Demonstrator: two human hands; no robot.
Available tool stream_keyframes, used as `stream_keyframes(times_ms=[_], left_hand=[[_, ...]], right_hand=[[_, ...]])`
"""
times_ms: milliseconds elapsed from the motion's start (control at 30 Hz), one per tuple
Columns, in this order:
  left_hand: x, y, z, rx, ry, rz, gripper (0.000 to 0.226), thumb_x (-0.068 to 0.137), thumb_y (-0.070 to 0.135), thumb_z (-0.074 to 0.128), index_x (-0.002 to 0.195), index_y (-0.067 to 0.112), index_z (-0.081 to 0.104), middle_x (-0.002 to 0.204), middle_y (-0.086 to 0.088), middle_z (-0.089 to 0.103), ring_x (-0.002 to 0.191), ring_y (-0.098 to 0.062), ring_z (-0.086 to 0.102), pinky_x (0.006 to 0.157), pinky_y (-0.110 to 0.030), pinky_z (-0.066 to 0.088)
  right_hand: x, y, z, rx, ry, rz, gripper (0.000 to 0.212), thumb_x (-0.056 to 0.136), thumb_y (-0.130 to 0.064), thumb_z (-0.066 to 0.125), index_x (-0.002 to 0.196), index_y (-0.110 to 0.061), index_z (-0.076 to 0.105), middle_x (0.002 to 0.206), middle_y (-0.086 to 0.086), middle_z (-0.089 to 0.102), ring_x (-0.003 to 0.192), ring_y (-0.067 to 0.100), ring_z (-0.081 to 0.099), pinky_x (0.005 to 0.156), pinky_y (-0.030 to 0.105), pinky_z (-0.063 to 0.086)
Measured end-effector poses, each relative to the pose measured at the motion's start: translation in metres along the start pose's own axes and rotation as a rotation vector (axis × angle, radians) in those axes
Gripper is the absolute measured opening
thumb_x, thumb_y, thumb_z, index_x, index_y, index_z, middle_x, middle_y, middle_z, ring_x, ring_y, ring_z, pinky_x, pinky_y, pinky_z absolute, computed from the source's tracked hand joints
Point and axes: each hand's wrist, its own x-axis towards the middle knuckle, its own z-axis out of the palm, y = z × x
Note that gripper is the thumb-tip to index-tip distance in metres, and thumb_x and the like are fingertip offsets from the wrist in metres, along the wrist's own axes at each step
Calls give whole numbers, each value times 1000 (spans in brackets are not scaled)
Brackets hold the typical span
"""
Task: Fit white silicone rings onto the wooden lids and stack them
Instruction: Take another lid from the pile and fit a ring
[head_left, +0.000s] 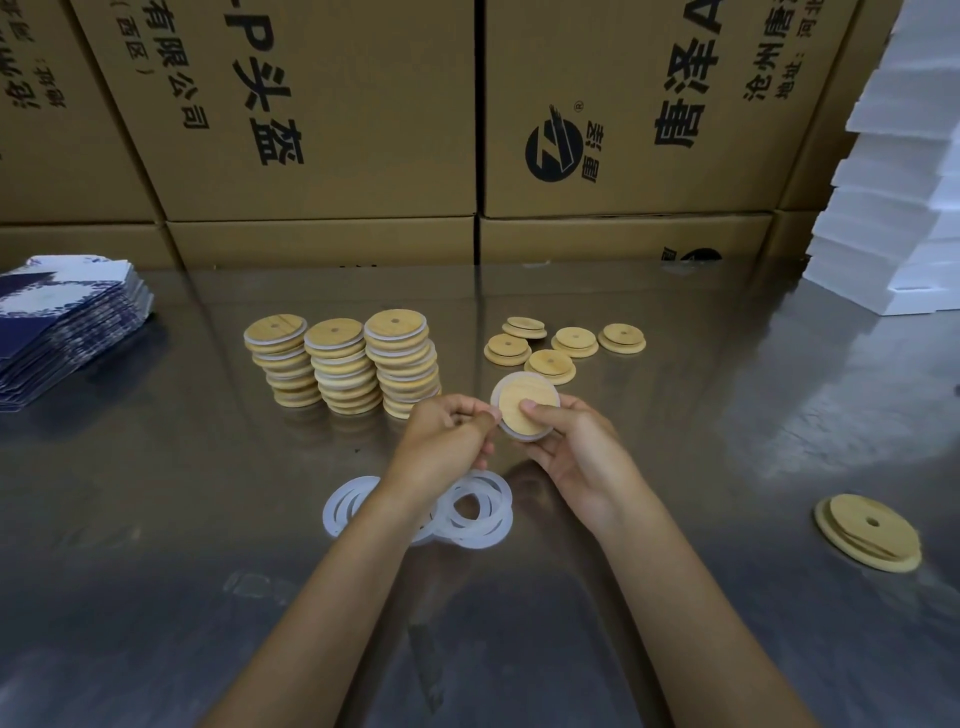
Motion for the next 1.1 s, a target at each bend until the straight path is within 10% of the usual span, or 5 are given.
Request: stream_keyframes(times_ms=[167, 367, 567, 833, 1100], left_hand=[[-1, -3, 2, 9, 50, 70, 6, 90, 17, 67, 94, 13, 66, 78, -3, 65, 62, -11, 59, 60, -22, 53], [-3, -11, 7, 433, 21, 415, 64, 73, 35, 79, 130, 28, 51, 119, 15, 50, 108, -1, 52, 88, -19, 45], [0, -8, -5, 477, 292, 537, 72, 73, 48, 71, 139, 30, 46, 133, 15, 48, 124, -4, 46, 94, -26, 42], [10, 2, -48, 264, 617, 553, 50, 77, 23, 74, 117, 28, 46, 115, 1, 61, 105, -22, 60, 89, -42, 50], [29, -2, -59, 27, 570, 537, 52, 75, 25, 83, 105, 25, 41, 112, 5, 66, 92, -1, 68, 80, -21, 53]], right_hand=[[0, 0, 0, 15, -16, 20, 33, 91, 0, 66, 122, 3, 54, 105, 19, 73, 85, 23, 75, 78, 30, 61], [-2, 6, 9, -61, -2, -6, 41, 88, -2, 71, 125, 6, 53, 99, 20, 70, 87, 24, 69, 81, 33, 59], [-4, 4, 10, -81, -125, -20, 28, 93, -17, 68, 119, -6, 62, 107, 13, 74, 96, 27, 73, 82, 37, 61], [0, 4, 5, -129, -16, -49, 18, 91, -20, 71, 107, -14, 67, 97, 8, 76, 81, 22, 72, 75, 33, 59], [1, 3, 1, -125, -11, -46, 15, 90, -20, 71, 104, -15, 67, 91, 6, 76, 75, 19, 69, 67, 29, 57]])
